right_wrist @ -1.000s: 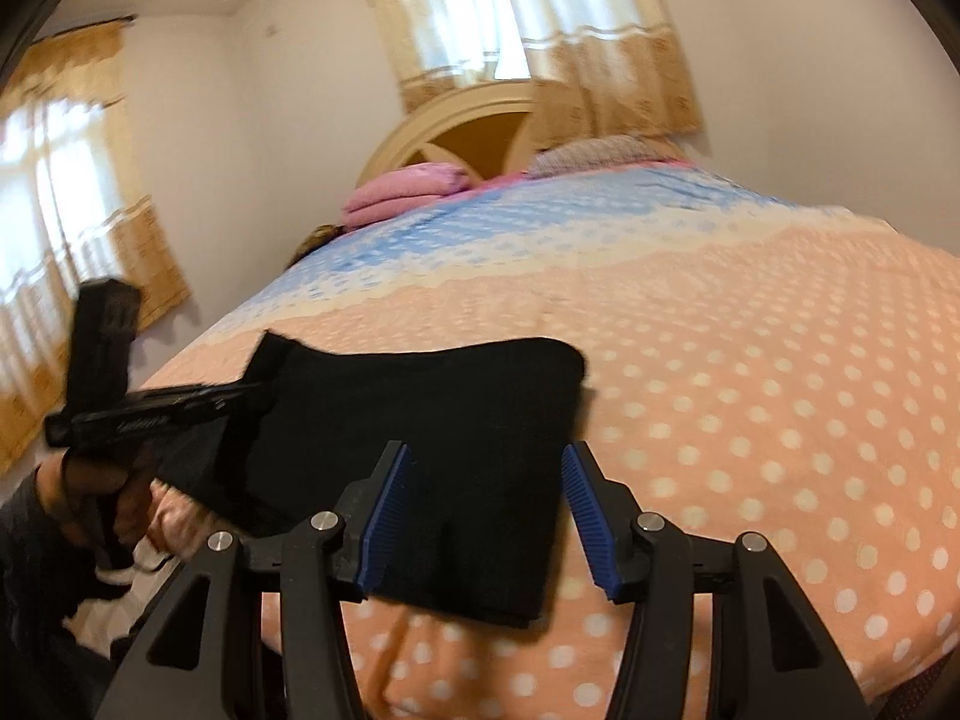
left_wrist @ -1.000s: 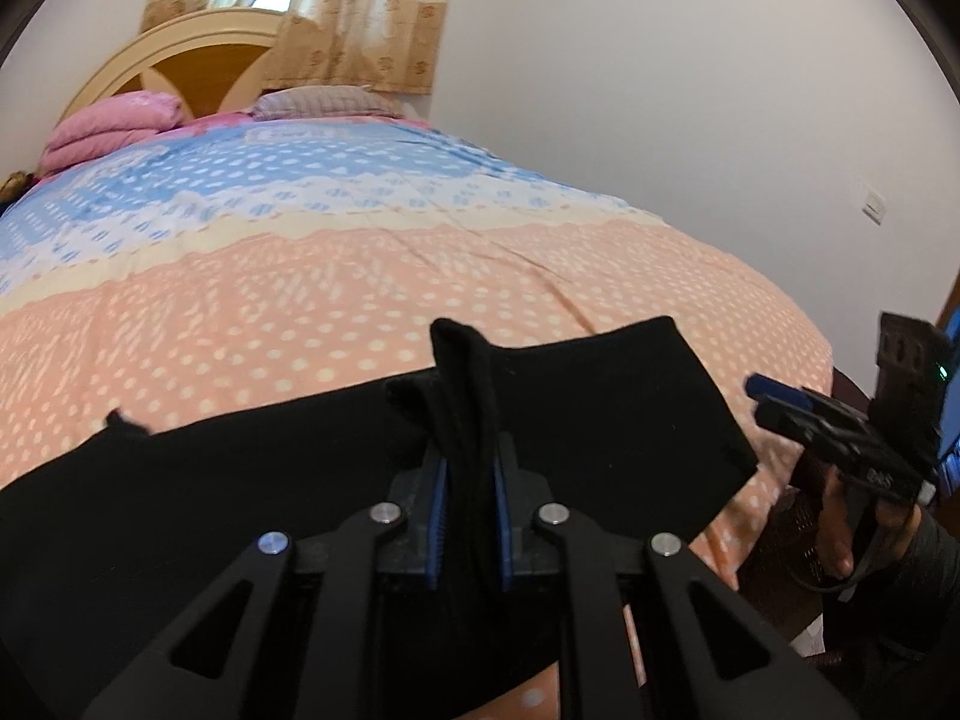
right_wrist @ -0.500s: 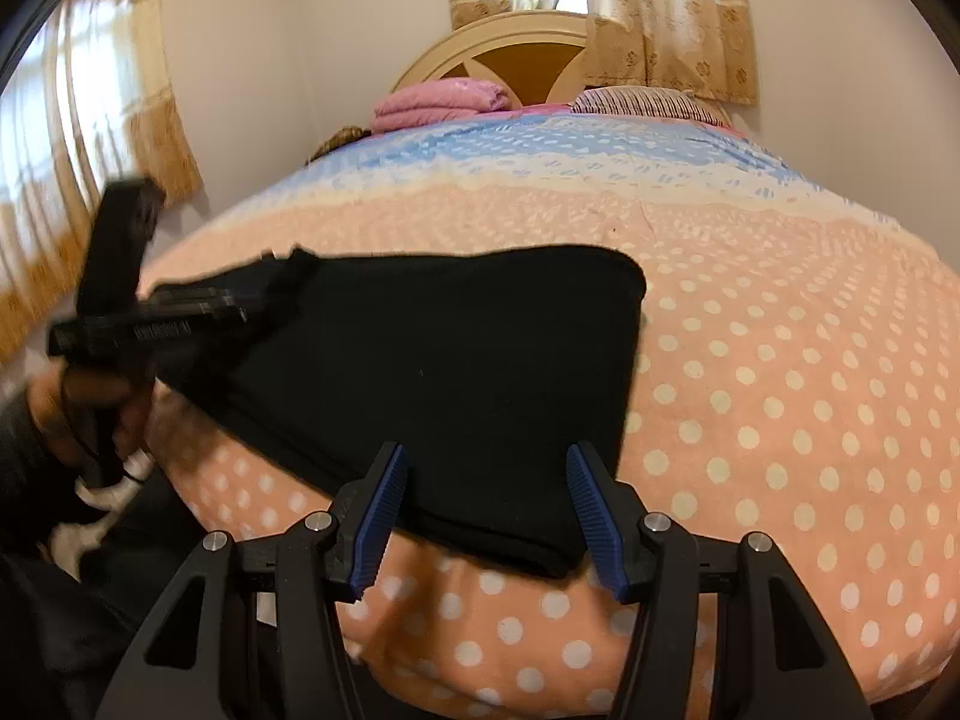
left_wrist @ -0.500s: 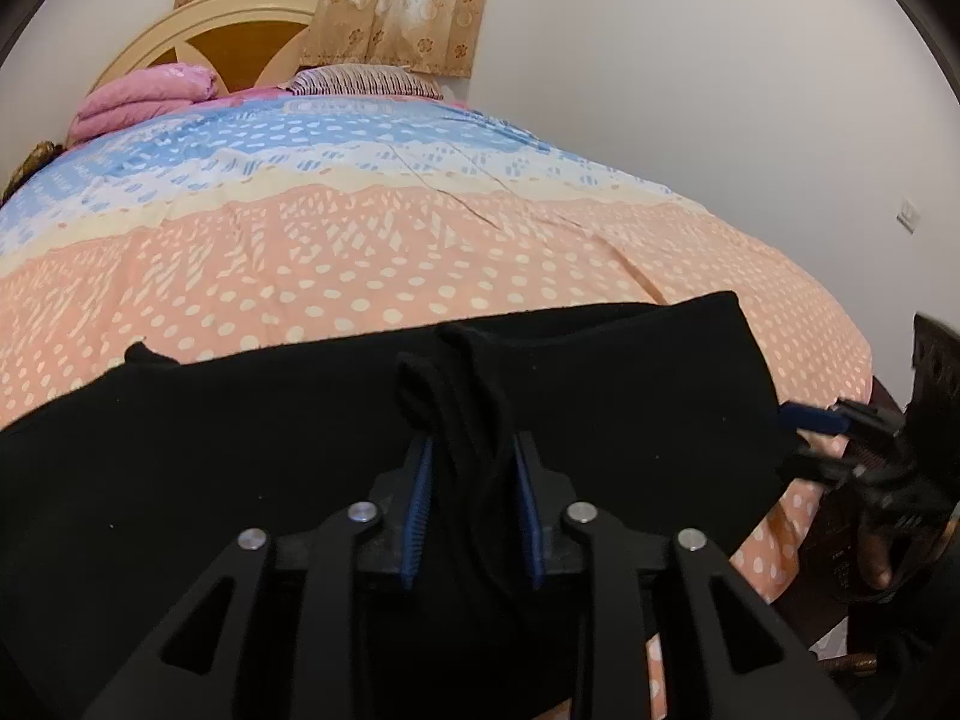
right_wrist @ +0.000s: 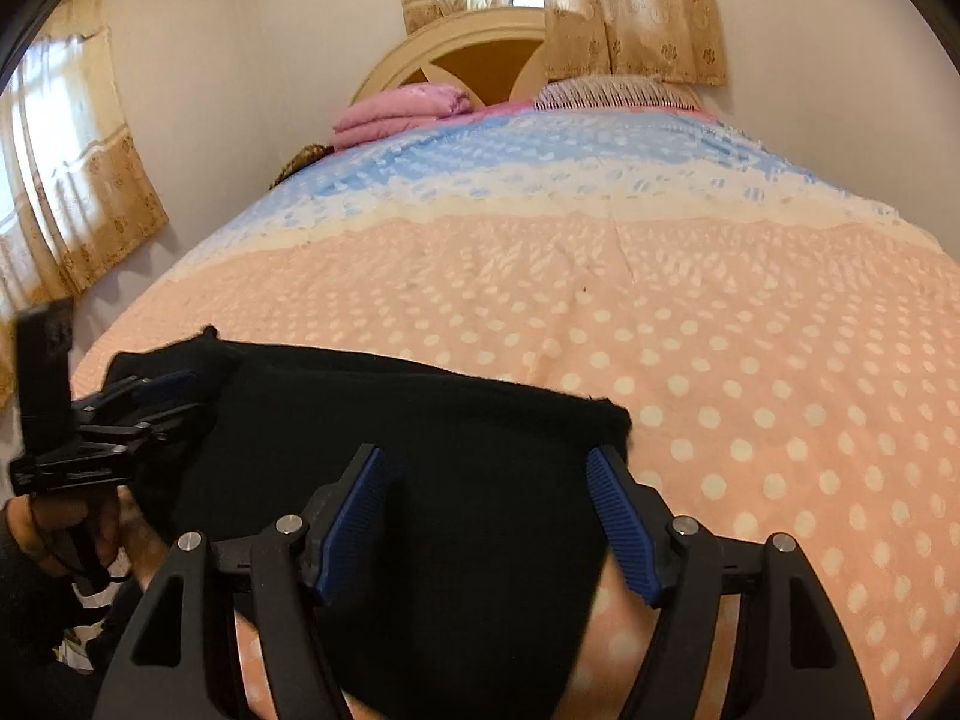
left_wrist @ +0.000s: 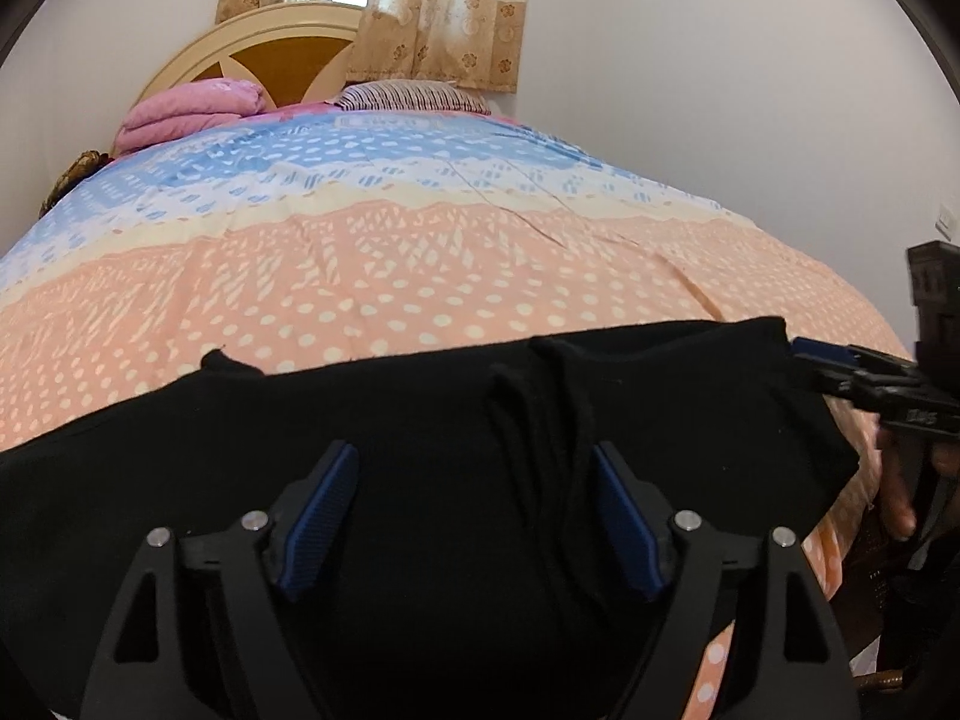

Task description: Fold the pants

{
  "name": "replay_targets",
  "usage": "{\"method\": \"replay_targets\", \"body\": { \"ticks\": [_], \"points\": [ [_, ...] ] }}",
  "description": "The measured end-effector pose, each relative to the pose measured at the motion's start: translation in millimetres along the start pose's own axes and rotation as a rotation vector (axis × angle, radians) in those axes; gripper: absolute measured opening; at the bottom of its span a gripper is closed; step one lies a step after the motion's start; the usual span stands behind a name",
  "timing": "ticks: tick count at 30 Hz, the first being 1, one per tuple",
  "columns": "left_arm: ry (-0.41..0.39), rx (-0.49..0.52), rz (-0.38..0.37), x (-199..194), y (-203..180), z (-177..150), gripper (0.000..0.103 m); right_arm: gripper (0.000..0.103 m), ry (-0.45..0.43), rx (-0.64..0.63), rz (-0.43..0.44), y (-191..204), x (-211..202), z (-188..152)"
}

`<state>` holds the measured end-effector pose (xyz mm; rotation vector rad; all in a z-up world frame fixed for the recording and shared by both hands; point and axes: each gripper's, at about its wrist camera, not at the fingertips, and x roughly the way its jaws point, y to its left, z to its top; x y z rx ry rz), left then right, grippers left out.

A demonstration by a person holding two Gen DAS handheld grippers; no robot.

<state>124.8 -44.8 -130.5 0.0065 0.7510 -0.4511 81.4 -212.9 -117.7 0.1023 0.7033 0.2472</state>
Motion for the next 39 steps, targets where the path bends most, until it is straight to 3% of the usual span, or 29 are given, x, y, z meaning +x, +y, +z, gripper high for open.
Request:
{"method": "replay_targets", "body": {
  "ticks": [2,4,6,8,12,18,23,28,31,33,39],
  "points": [
    [-0.008,-0.002,0.002,-6.5,-0.6,-1.4,0.082,0.071,-0.017,0.004,0.039,3.8,-22.5,-8.6],
    [-0.015,0.011,0.013,-9.7,-2.3,-4.7,0.096,0.071,-0.012,-0.002,0.072,6.8,-34.6,-19.9],
    [-0.010,0.031,0.053,-7.4,-4.0,-12.0,0.100,0.071,0.036,-0.017,0.097,13.2,-37.6,-41.8],
    [0.010,0.036,0.060,-0.1,-2.8,-16.8,0.101,0.071,0.124,-0.042,0.067,14.3,-22.7,-58.4],
    [-0.002,0.019,0.057,-2.4,-1.2,-17.7,0.101,0.071,0.112,-0.177,-0.031,38.7,-22.8,-61.2],
    [-0.016,0.000,0.096,-23.6,14.1,-17.9,0.101,0.071,0.051,-0.155,0.131,65.4,-27.5,-36.9],
    [-0.043,-0.020,0.190,-52.5,52.6,-21.6,0.101,0.071,0.057,-0.238,0.214,111.5,4.3,-21.7],
    [-0.060,-0.099,0.323,-87.1,114.7,-33.9,0.101,0.071,0.075,-0.300,0.324,154.6,35.0,-20.8],
    [-0.059,-0.145,0.405,-102.2,149.4,-46.4,0.101,0.072,0.164,-0.307,0.347,169.0,65.6,-25.5],
    [-0.063,-0.184,0.452,-110.0,170.4,-56.5,0.101,0.072,0.154,-0.338,0.313,175.9,73.5,-30.5],
    [-0.064,-0.314,0.471,-115.3,212.1,-81.8,0.101,0.073,0.119,-0.265,0.358,160.2,54.0,-26.6]
  ]
}}
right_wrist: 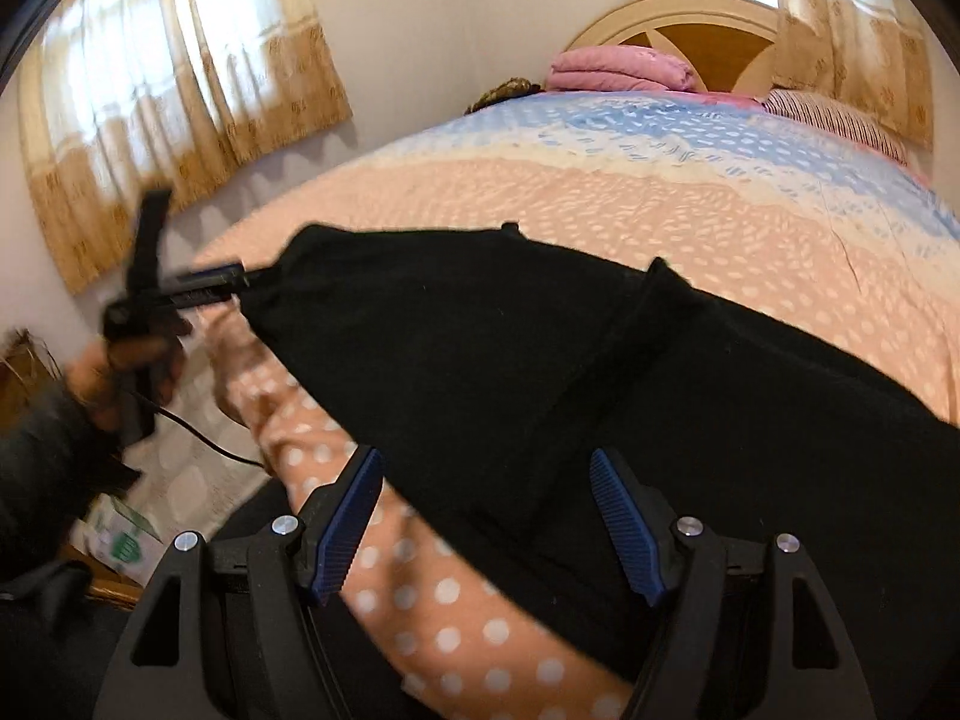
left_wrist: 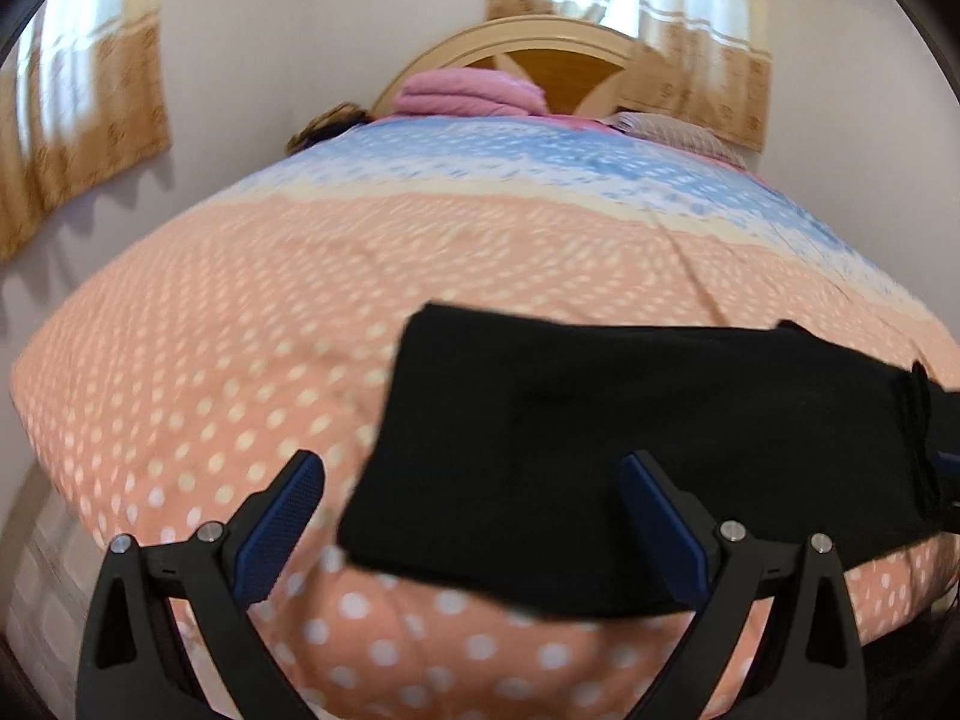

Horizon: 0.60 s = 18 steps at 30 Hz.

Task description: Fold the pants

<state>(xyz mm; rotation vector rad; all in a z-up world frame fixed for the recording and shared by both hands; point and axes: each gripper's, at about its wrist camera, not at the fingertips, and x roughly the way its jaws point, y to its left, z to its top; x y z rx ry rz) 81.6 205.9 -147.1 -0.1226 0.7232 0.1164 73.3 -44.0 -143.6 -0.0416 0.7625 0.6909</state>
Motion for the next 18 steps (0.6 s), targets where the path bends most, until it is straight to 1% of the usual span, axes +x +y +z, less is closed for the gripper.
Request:
{"method": "replay_targets", "body": {
  "ticks": [3,5,6,8,9,12,14,16,17,18],
  "points": [
    [0.014,-0.080,-0.022,6.8,16.4,-5.5,0.101,0.073,-0.037,0.020,-0.020,-7.4,-13.2,-5.6],
    [0.023,-0.110,-0.037,8.1,23.1,-9.7,0.101,0.073,-0.057,0.029,-0.028,-11.0,-23.7,-11.8],
    [0.028,-0.121,-0.033,10.7,25.4,-10.7,0.101,0.073,-0.062,0.030,-0.031,-13.0,-27.0,-12.5],
    [0.030,-0.136,-0.033,10.6,28.0,-12.8,0.101,0.073,-0.075,0.033,-0.038,-13.9,-33.1,-17.5],
    [0.028,-0.143,-0.048,11.7,29.3,-13.6,0.101,0.073,-0.078,0.036,-0.038,-14.6,-34.8,-19.5],
    [0.031,-0.129,-0.051,9.0,28.8,-15.8,0.100,0.073,-0.076,0.053,-0.034,-15.5,-32.4,-24.8],
    [0.031,-0.127,-0.055,7.7,26.9,-16.4,0.096,0.073,-0.078,0.060,-0.033,-14.4,-30.7,-27.5],
    [0.031,-0.127,-0.060,6.0,23.7,-16.1,0.087,0.073,-0.078,0.059,-0.032,-13.2,-31.5,-28.0],
    [0.030,-0.127,-0.062,6.3,22.3,-15.3,0.084,0.073,-0.080,0.057,-0.034,-12.6,-31.7,-28.6],
    [0.027,-0.122,-0.073,6.1,21.0,-14.7,0.077,0.073,-0.083,0.055,-0.035,-12.1,-32.0,-28.8]
  ]
}}
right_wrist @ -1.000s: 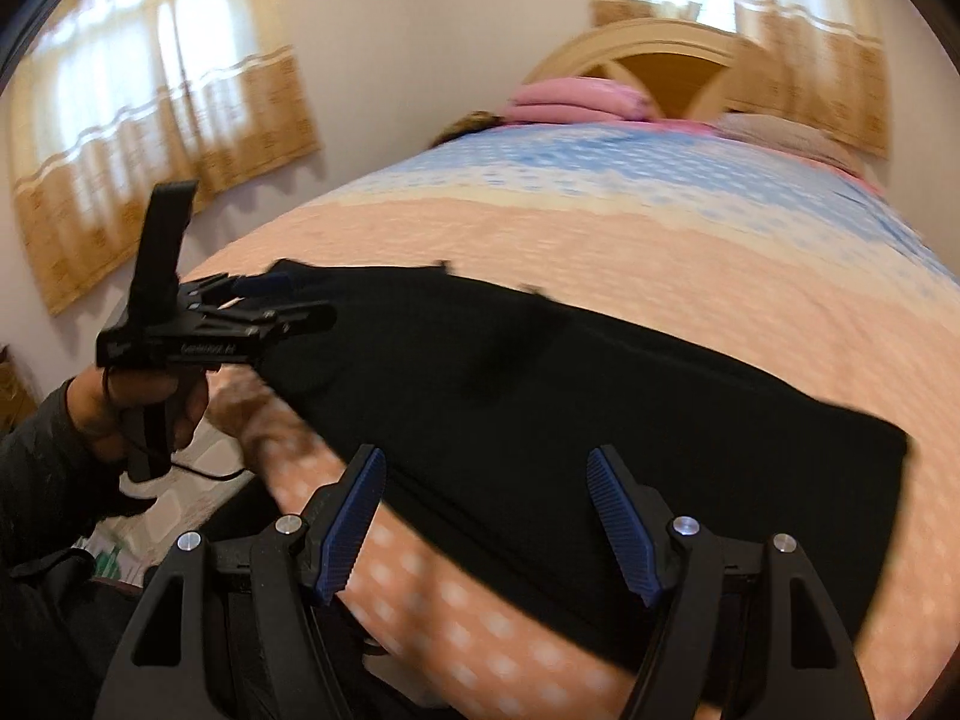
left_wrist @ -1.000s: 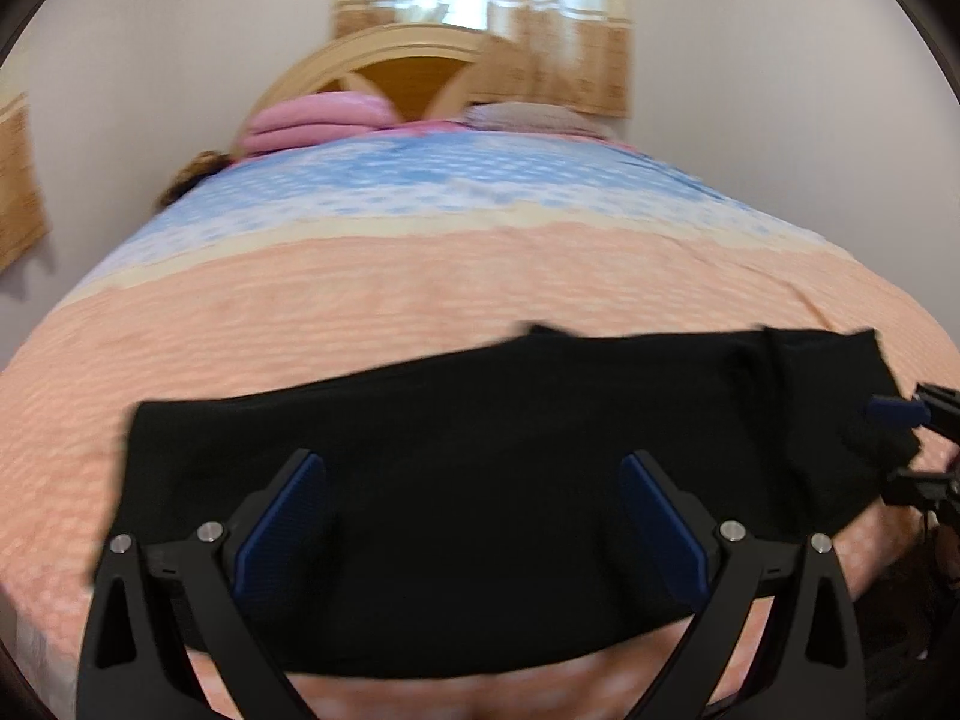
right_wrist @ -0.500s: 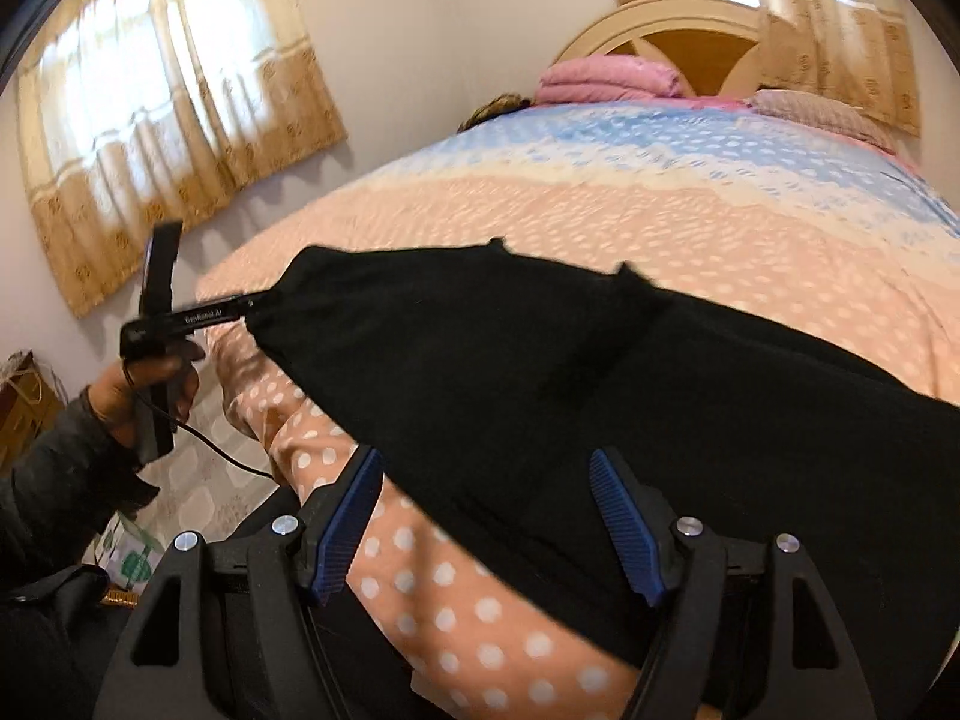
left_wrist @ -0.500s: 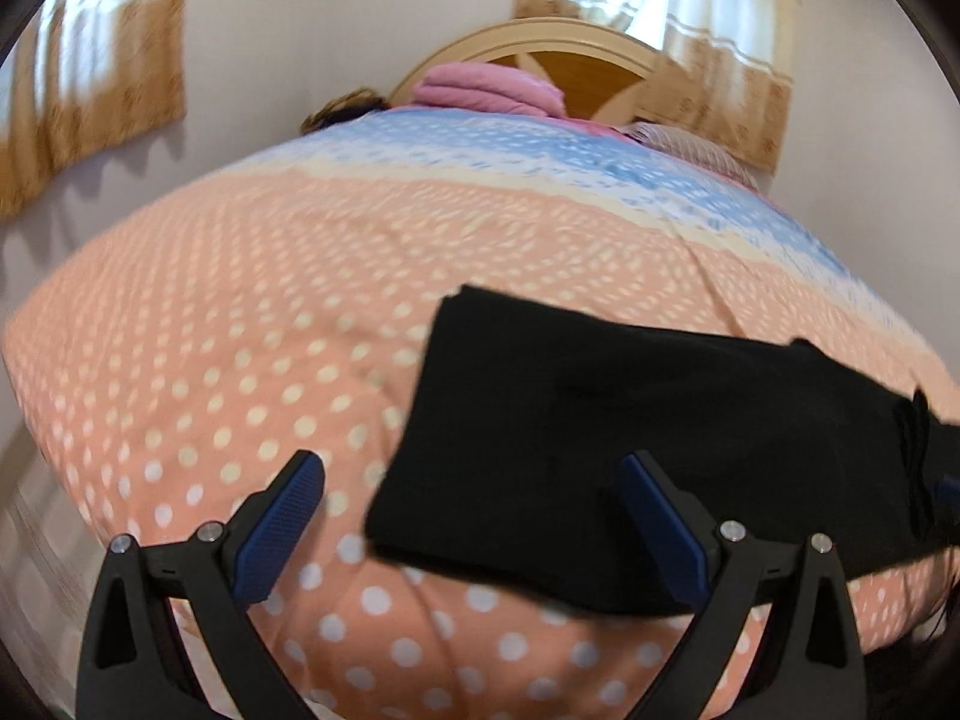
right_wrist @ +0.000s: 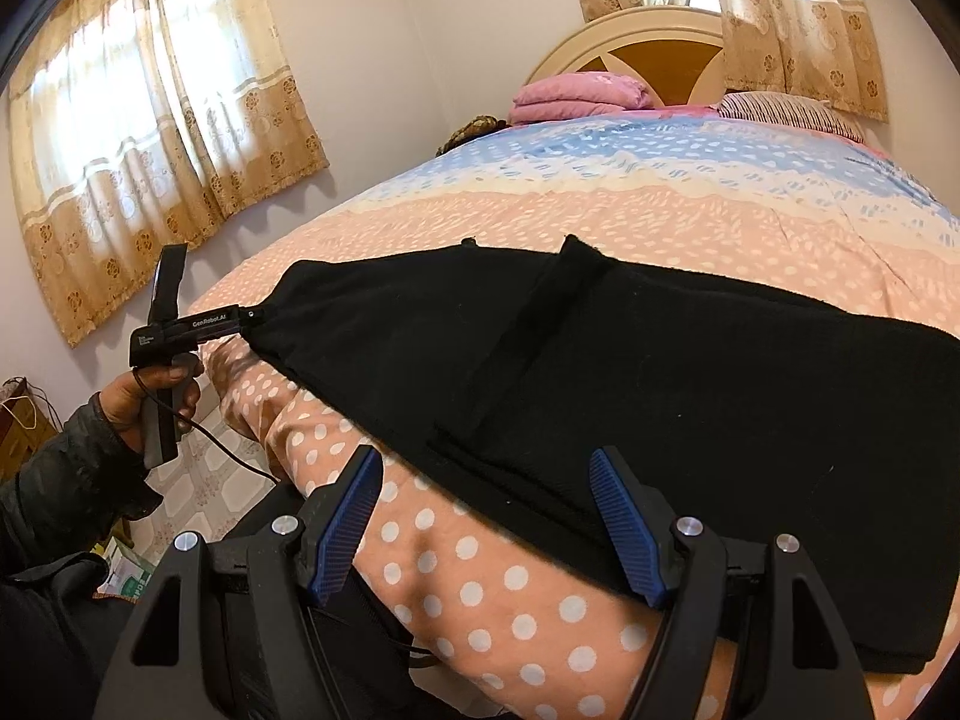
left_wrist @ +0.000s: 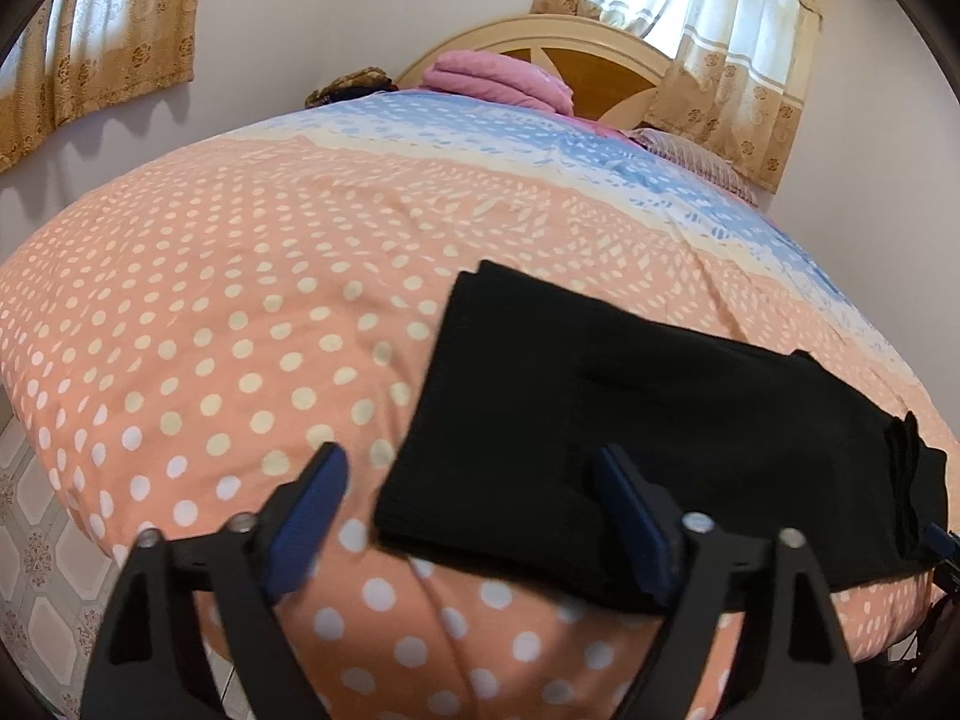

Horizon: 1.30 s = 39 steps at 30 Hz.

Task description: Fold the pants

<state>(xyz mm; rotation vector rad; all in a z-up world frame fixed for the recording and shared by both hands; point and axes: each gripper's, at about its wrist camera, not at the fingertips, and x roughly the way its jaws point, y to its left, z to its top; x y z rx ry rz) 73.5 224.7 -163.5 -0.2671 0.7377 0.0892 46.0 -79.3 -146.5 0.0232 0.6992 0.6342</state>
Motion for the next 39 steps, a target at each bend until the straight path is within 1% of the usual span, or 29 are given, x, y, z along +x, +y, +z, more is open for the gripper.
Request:
{"method": "replay_targets", "body": {
  "ticks": [1,2,8,17,20,22,24,25,27,28,31,36,38,39],
  "points": [
    [0.002,0.008,-0.009,0.2,-2.5,0.2,0.073,0.073,-0.002,0.001,0.000,-0.3,-0.4,-0.1],
    [0.002,0.012,-0.005,0.7,-4.7,0.2,0.072,0.073,-0.006,0.004,0.001,-0.8,-0.9,-0.3],
    [0.007,0.044,0.026,10.1,-11.5,-0.8,0.073,0.073,-0.006,0.020,0.002,-3.7,0.8,-2.6],
    [0.032,0.057,0.023,12.8,-12.8,0.9,0.074,0.073,-0.014,0.025,-0.001,-0.9,0.0,-2.5],
    [0.023,0.077,0.028,9.1,-15.8,-0.3,0.066,0.073,-0.015,0.026,-0.003,-1.1,0.3,-2.7],
    [0.021,0.074,0.020,7.4,-14.4,0.4,0.057,0.073,-0.016,0.027,-0.003,-2.4,0.6,-2.9],
    [0.020,0.068,0.008,4.6,-13.2,1.0,0.050,0.073,-0.016,0.028,-0.004,-3.0,1.3,-2.9],
    [0.017,0.067,-0.002,2.3,-13.4,1.9,0.039,0.073,-0.017,0.028,-0.004,-3.2,1.1,-2.9],
    [0.008,0.073,-0.027,-3.1,-14.3,4.4,0.025,0.073,-0.018,0.031,-0.004,-4.4,1.4,-2.7],
    [0.007,0.065,-0.042,-5.8,-14.3,6.4,0.022,0.073,-0.019,0.032,-0.004,-5.0,1.5,-2.7],
    [0.008,0.036,-0.084,-10.5,-11.3,9.9,0.021,0.073,-0.025,0.036,-0.004,-5.8,0.7,-3.4],
    [0.021,-0.001,-0.112,-7.2,-4.1,7.4,0.020,0.073,-0.028,0.042,-0.004,-8.9,0.0,-3.8],
    [0.009,-0.017,-0.134,-12.5,-3.8,8.6,0.019,0.073,-0.032,0.043,-0.005,-8.8,-1.6,-3.2],
    [-0.011,-0.021,-0.149,-17.8,-4.0,10.0,0.018,0.073,-0.036,0.043,-0.005,-9.0,-2.4,-2.9]
  ]
}}
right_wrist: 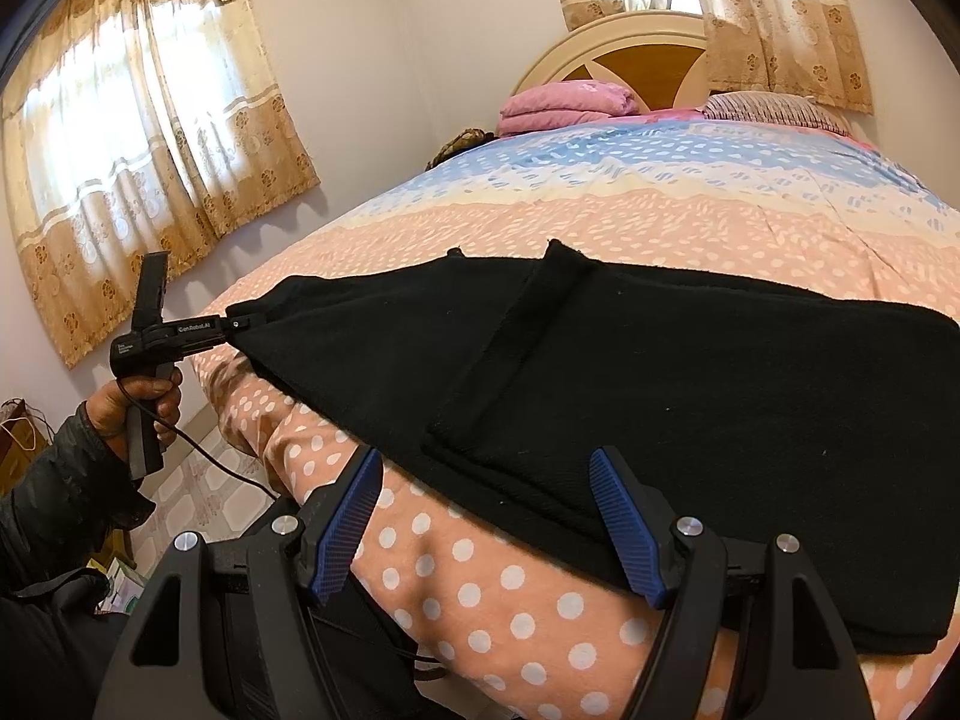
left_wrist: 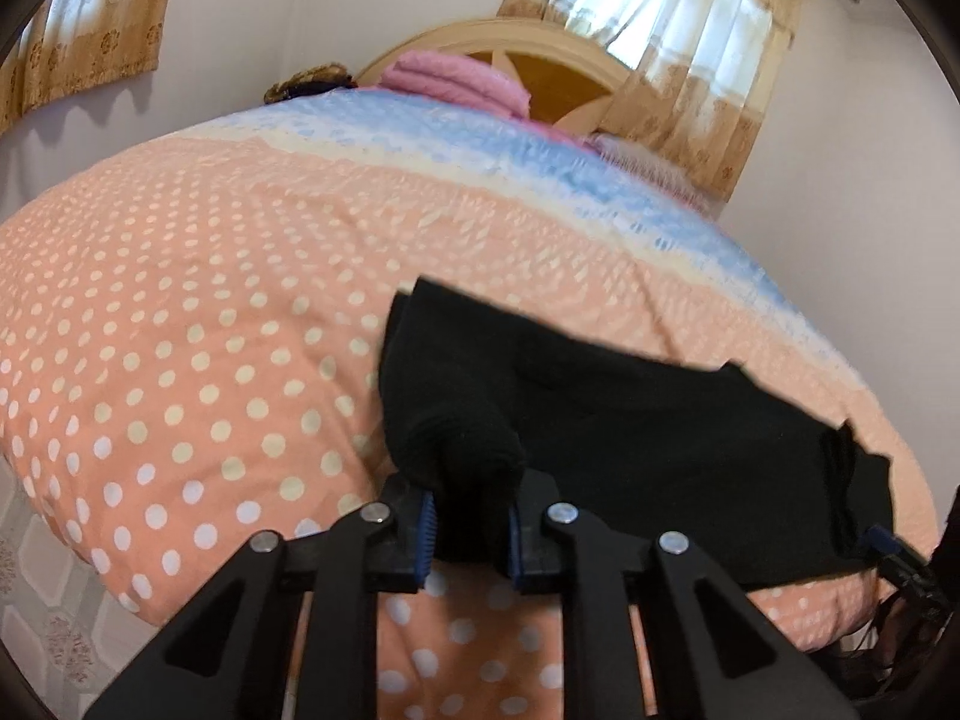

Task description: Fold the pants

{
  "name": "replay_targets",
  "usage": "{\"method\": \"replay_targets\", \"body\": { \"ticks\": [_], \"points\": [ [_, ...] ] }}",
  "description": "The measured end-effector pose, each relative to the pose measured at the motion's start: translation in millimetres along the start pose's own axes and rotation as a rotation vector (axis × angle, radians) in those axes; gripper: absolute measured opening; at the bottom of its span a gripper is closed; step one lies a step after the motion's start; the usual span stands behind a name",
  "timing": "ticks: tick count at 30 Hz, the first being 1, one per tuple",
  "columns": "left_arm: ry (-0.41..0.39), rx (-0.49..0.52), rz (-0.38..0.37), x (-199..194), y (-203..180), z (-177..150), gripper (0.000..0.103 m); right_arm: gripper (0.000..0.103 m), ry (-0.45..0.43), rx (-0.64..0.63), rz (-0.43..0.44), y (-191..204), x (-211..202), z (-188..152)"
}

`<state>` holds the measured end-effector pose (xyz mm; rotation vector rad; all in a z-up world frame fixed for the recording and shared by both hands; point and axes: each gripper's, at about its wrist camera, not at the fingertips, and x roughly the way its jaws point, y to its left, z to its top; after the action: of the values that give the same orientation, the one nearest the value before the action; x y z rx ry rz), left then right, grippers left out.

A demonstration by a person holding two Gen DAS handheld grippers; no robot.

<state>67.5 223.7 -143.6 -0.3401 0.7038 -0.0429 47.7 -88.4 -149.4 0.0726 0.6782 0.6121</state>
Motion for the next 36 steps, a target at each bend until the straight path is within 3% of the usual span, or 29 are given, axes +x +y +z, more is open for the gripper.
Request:
{"method": "replay_targets", "body": {
  "ticks": [6,16,21,23,25,27,31,36],
  "points": [
    [-0.108,0.023,-0.093,-34.4,-19.0,14.3,0.015,0.073,-0.012,0.004,-0.006,-0.3,-4.3,1.2],
    [-0.190,0.108,-0.209,-63.7,-72.7,42.8,0.015,0.073,-0.066,0.031,-0.026,-7.2,-25.9,11.3],
    [-0.156,0.125,-0.148,-50.3,-68.7,44.1,0.017,0.073,-0.054,0.037,-0.034,-10.8,-23.4,10.5],
    [-0.134,0.145,-0.063,-35.6,-56.7,37.4,0.028,0.073,-0.048,0.032,-0.031,-10.6,-21.8,10.4],
    [-0.100,0.152,0.090,-19.4,-40.4,27.4,0.061,0.073,-0.035,0.027,-0.028,-8.5,-19.2,9.4],
    [-0.028,0.094,0.165,-3.2,-14.5,15.4,0.064,0.073,-0.027,0.017,-0.030,-6.3,-17.1,7.8],
    [0.054,-0.026,0.145,5.0,23.1,-2.9,0.064,0.073,-0.014,0.015,-0.030,-2.5,-12.8,4.1],
    [0.003,0.010,0.110,-8.0,12.0,4.4,0.064,0.073,0.004,0.009,-0.026,2.8,-6.5,-0.7]
  ]
}}
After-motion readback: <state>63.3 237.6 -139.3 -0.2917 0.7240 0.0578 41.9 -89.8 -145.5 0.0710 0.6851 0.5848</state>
